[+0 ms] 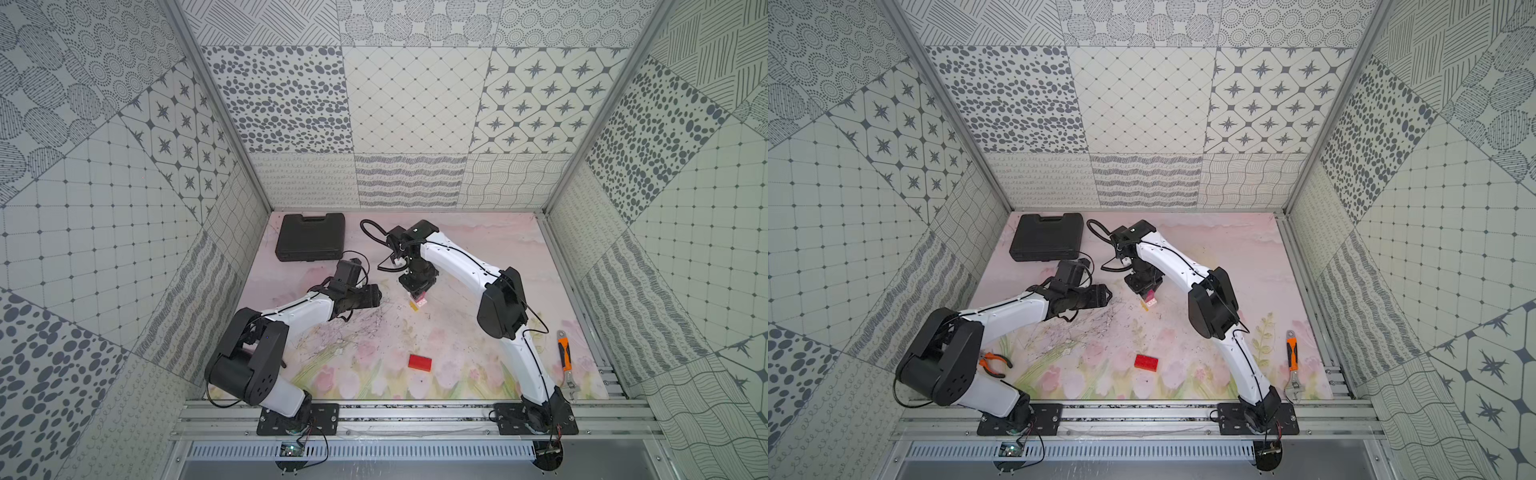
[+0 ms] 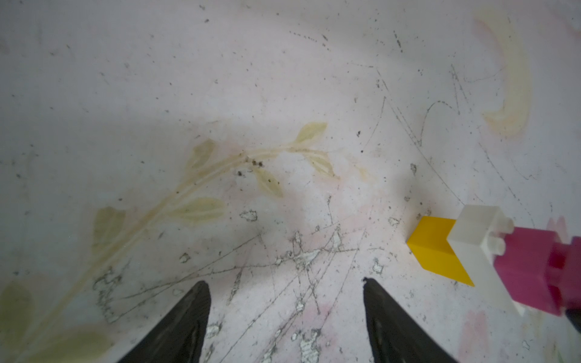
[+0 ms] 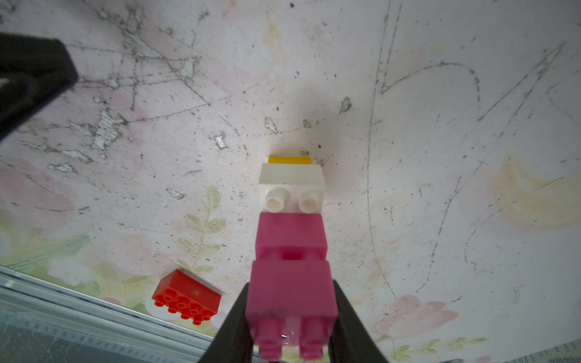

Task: Assemble the letter f with lego
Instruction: Assemble the lego brick with the lego brick.

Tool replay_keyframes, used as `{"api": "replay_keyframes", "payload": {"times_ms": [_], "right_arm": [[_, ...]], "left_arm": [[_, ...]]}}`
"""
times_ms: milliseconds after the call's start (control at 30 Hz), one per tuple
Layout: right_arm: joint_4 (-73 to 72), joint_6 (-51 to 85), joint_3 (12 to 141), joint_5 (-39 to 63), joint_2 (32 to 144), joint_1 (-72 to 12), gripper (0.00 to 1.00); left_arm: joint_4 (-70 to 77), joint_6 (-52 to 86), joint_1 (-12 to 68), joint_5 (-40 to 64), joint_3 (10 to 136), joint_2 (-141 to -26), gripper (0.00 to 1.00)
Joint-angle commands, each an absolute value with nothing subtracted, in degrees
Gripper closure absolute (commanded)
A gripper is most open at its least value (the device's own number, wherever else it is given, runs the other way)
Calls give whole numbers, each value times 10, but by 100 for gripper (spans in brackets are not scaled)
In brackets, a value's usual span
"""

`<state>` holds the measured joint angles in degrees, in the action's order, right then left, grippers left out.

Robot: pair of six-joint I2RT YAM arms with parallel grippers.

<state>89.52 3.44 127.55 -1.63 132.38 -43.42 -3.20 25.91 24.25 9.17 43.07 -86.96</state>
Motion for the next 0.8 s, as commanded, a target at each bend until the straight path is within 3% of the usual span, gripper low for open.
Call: {"api": "replay_keyframes", "payload": {"times_ms": [0,767], "right_arm": [[898,35,1255,-17,1354,-433,64],[890,55,1262,-44,1364,-436,60]], "left_arm": [[-24,248,246,90,432,-870,23],[-22,247,246,93,436,-876,22]]}}
